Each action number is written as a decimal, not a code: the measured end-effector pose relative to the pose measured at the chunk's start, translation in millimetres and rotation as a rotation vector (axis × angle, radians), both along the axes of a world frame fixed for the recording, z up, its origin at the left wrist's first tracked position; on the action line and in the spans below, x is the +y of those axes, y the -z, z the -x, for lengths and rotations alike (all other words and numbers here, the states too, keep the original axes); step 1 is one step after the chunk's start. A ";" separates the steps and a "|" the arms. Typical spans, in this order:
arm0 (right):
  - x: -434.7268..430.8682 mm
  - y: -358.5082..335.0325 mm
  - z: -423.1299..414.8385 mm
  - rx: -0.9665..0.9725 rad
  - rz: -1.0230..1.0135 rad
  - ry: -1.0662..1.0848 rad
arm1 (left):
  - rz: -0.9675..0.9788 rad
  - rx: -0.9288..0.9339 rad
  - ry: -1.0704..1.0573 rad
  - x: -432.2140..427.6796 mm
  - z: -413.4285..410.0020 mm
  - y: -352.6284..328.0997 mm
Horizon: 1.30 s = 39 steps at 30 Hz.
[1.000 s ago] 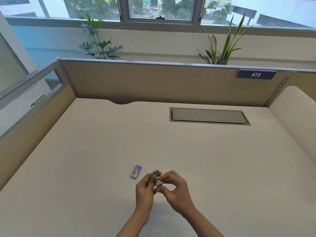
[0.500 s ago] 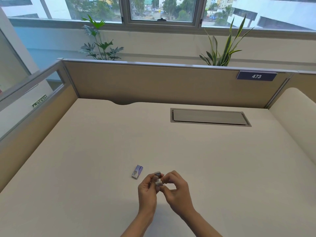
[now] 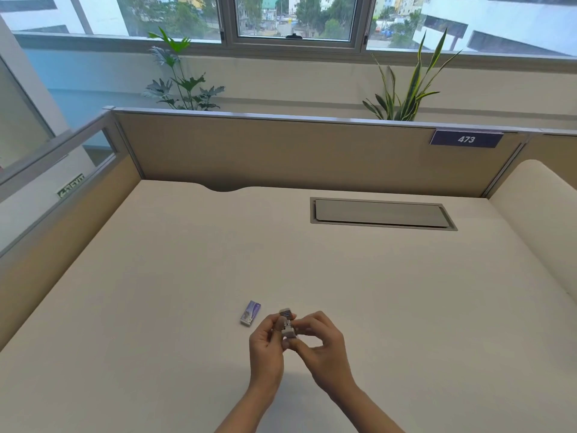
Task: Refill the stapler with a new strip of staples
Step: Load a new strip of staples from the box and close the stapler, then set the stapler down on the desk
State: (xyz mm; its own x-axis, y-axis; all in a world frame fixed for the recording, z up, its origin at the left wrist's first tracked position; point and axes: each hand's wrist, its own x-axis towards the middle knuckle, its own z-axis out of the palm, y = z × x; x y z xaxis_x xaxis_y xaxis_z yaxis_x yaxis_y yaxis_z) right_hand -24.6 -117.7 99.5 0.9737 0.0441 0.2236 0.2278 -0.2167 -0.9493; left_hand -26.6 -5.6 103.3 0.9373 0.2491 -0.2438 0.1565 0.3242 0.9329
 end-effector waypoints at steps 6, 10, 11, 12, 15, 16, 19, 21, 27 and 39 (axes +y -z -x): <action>-5.1 -4.0 -3.7 0.102 -0.191 0.097 | -0.100 -0.060 0.099 4.5 -9.5 -1.3; -15.7 -11.9 -17.6 0.224 -0.207 0.119 | -0.149 -0.050 0.196 7.9 -25.4 -5.1; -18.4 -13.4 -21.9 0.259 -0.195 0.118 | -0.160 -0.047 0.221 8.6 -31.0 -5.9; -21.6 -14.5 -26.0 0.304 -0.191 0.127 | -0.169 -0.043 0.246 8.8 -36.9 -6.1; -31.2 -13.1 -38.7 0.443 -0.216 0.147 | -0.236 -0.019 0.322 6.5 -54.1 -2.1; -34.3 -10.9 -42.7 0.485 -0.231 0.149 | -0.250 -0.002 0.348 4.8 -58.8 1.3; -44.3 1.0 -52.7 0.587 -0.287 0.174 | -0.221 0.076 0.430 -1.0 -70.0 15.6; -52.6 13.1 -58.5 0.641 -0.331 0.224 | -0.293 0.124 0.437 -0.5 -76.2 26.9; -75.8 52.8 -69.1 0.768 -0.198 0.379 | -0.626 0.116 0.404 20.8 -76.2 51.7; -74.1 64.7 -78.7 0.665 0.301 0.436 | -1.063 -0.017 0.452 70.6 -68.9 76.1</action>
